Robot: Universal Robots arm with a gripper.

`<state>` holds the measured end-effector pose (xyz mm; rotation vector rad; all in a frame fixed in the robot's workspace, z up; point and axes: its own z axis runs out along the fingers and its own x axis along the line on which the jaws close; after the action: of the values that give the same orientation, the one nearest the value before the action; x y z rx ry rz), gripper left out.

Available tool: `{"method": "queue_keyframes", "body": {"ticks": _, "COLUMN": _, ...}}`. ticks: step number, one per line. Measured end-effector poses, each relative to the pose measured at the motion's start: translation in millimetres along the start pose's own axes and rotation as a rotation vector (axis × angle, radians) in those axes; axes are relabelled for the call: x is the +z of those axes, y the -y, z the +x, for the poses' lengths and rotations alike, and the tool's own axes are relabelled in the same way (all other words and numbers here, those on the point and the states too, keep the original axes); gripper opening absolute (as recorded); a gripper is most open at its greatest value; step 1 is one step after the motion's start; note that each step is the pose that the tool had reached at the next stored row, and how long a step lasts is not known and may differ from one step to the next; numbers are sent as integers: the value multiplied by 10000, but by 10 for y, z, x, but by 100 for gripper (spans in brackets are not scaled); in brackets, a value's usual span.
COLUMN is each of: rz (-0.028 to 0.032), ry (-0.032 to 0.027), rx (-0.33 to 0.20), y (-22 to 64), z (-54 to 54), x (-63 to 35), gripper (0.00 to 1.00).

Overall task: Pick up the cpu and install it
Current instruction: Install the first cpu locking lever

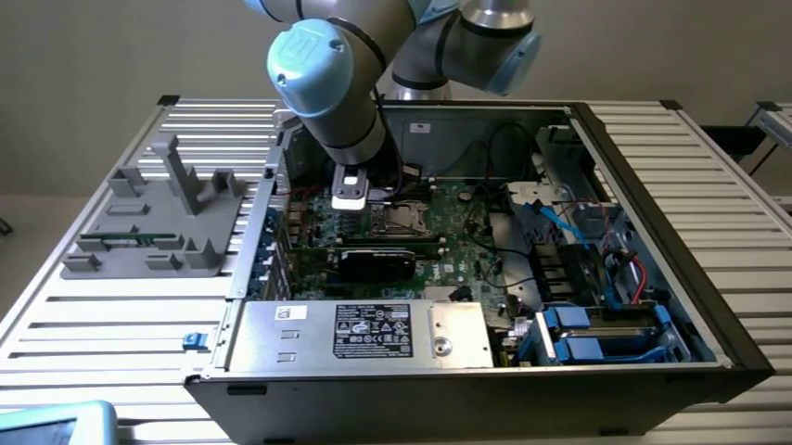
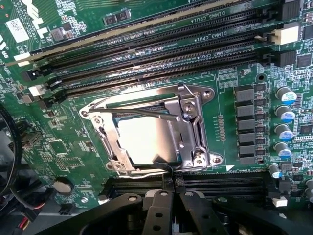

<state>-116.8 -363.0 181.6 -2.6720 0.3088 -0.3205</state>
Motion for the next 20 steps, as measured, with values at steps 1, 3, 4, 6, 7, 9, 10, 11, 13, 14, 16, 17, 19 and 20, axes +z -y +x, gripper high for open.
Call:
{"method": "queue_keyframes", "body": {"ticks": 1, "rz": -1, "ry": 0, "rx": 0, "y": 1, "z": 5, "x": 1, "gripper": 12}}
{"method": "queue_keyframes", "body": {"ticks": 3, "rz": -1, "ry": -1, "rx": 1, "y": 3, "z": 16, "x": 5, "gripper": 12}}
{"method": "queue_keyframes", "body": {"ticks": 4, "rz": 0, "ry": -1, "rx": 1, "y": 4, "z": 23, "x": 7, "gripper": 12}}
{"method": "queue_keyframes", "body": {"ticks": 6, "rz": -1, "ry": -2, "rx": 3, "y": 7, "z": 38, "x": 11, "gripper": 12}}
{"method": "queue_keyframes", "body": {"ticks": 7, "rz": -1, "ry": -2, "rx": 3, "y": 8, "z": 46, "x": 13, "gripper": 12}}
{"method": "queue_keyframes", "body": {"ticks": 9, "rz": -1, "ry": -3, "rx": 4, "y": 11, "z": 63, "x": 18, "gripper": 12}}
{"method": "queue_keyframes", "body": {"ticks": 10, "rz": -1, "ry": -2, "rx": 4, "y": 12, "z": 71, "x": 20, "gripper": 12}}
{"method": "queue_keyframes", "body": {"ticks": 11, "rz": -1, "ry": -2, "rx": 4, "y": 14, "z": 79, "x": 22, "gripper": 12}}
{"method": "queue_keyframes", "body": {"ticks": 13, "rz": -1, "ry": -3, "rx": 4, "y": 16, "z": 95, "x": 27, "gripper": 12}}
{"method": "queue_keyframes", "body": {"ticks": 14, "rz": -1, "ry": -3, "rx": 5, "y": 18, "z": 102, "x": 29, "gripper": 12}}
{"method": "queue_keyframes", "body": {"ticks": 16, "rz": 0, "ry": -3, "rx": 4, "y": 20, "z": 117, "x": 34, "gripper": 12}}
{"method": "queue_keyframes", "body": {"ticks": 17, "rz": 0, "ry": -3, "rx": 5, "y": 22, "z": 126, "x": 36, "gripper": 12}}
{"method": "queue_keyframes", "body": {"ticks": 19, "rz": -1, "ry": -3, "rx": 5, "y": 25, "z": 143, "x": 41, "gripper": 12}}
{"method": "queue_keyframes", "body": {"ticks": 20, "rz": -1, "ry": -3, "rx": 5, "y": 26, "z": 151, "x": 43, "gripper": 12}}
